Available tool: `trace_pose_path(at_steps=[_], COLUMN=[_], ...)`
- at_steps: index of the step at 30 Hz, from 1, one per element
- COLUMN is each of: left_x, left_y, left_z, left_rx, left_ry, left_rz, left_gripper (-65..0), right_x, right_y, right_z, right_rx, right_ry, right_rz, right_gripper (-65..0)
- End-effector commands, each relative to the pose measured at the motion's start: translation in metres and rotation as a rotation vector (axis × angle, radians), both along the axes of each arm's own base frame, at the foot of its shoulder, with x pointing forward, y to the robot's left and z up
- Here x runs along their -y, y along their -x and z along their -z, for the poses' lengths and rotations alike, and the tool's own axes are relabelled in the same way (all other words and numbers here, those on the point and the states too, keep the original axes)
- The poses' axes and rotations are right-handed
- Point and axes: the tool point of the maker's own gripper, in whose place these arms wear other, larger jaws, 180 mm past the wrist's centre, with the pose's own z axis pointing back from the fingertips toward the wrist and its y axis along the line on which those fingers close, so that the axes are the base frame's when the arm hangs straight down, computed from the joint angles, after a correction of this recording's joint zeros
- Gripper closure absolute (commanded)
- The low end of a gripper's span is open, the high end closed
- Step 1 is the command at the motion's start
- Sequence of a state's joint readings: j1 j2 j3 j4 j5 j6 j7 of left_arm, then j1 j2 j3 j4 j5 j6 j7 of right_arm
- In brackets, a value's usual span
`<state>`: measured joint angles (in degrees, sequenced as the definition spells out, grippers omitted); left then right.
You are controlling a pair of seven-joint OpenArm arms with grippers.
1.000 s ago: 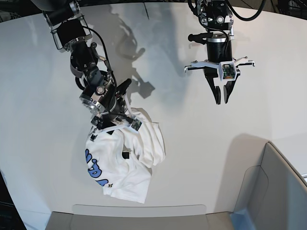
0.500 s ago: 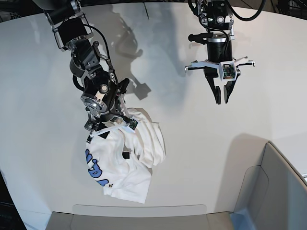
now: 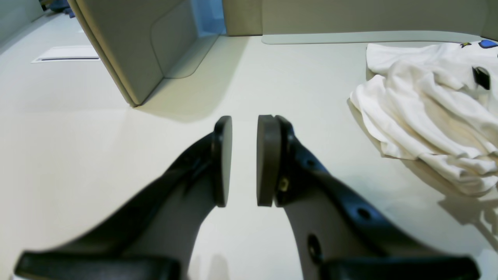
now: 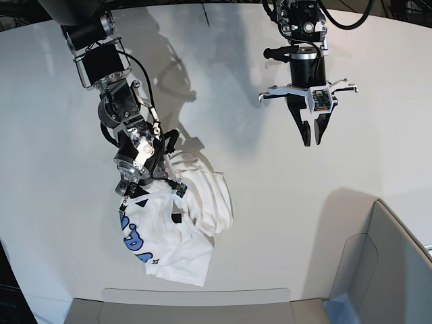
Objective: Layout the t-shirt on the table in an organized manner, then fold the t-shirt properly
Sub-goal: 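Close the right gripper on the t-shirt fabric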
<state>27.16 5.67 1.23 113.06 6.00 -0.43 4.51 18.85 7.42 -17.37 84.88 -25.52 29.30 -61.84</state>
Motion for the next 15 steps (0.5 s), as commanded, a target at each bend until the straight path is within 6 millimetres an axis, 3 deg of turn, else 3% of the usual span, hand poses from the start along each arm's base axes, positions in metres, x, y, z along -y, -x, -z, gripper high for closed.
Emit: trace_pose_path(at_steps=[1, 4, 10, 13, 15], left_x=[-0.001, -0.001, -0.001, -0.001, -0.001], left_y=[-0.002, -0.002, -0.002, -0.002, -0.002], left_z=[-0.013, -0.013, -0.013, -0.013, -0.013], left_rx=[0.049, 0.049, 0.049, 0.049, 0.049], left_ry=[-0.009, -0.009, -0.009, -0.009, -0.009], left_rz=[-0.004, -0.004, -0.004, -0.004, -0.004], left_gripper=[-12.8, -12.8, -12.8, -12.8, -12.8], right_x=[-0.001, -0.019, -0.029, -0.034, -0.034], right_y=[-0.013, -0.014, -0.013, -0.012, -0.012], right_z=[-0.016, -0.014, -0.011, -0.011, -0.007], right_rx=[0.042, 0.053, 0.046, 0.045, 0.035], right_ry=[0.001, -0.064, -0.076, -0.09, -0.093], right_rz=[-0.008, -0.052, -0.069, -0.074, -0.067], right_gripper=[-31.0, -31.0, -30.3, -23.6, -15.8])
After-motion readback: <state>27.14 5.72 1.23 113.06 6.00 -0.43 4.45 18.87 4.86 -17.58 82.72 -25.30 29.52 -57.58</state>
